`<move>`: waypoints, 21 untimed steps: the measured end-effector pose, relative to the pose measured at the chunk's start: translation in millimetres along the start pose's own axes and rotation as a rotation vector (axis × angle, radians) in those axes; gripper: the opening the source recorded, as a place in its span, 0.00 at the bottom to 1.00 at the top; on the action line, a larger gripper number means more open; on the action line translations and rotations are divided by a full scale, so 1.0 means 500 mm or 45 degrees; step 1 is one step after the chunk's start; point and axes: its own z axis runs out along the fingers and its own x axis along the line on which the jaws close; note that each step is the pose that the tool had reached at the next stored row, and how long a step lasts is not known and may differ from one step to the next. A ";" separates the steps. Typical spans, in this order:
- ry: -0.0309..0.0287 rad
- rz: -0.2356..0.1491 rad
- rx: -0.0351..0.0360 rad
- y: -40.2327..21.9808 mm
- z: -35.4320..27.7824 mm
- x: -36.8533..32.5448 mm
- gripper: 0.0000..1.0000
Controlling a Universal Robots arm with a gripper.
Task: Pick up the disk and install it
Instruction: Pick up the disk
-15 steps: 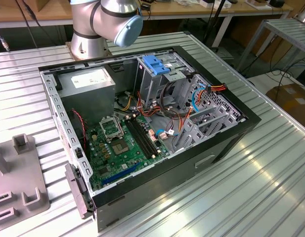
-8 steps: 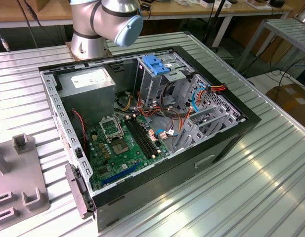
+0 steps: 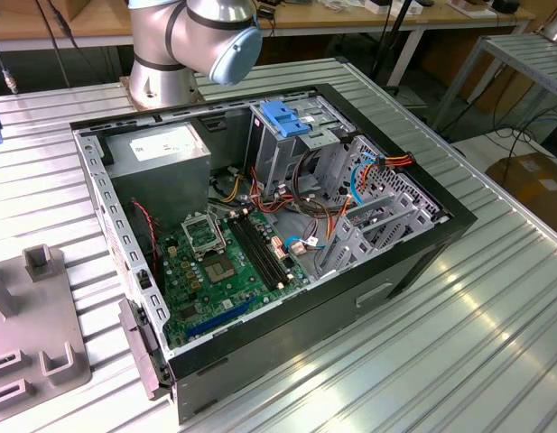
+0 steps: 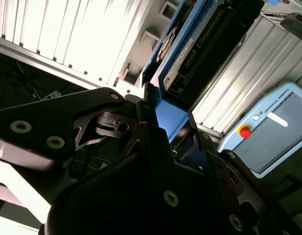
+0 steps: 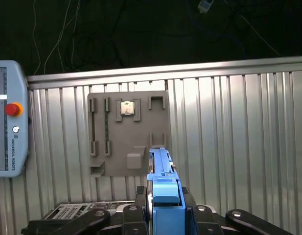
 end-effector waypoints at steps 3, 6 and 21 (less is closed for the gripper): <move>0.0000 0.000 0.0000 -0.008 0.000 -0.001 0.37; 0.0000 0.000 0.0000 -0.022 0.000 -0.002 0.37; -0.0224 0.000 -0.0016 -0.090 0.002 -0.006 0.37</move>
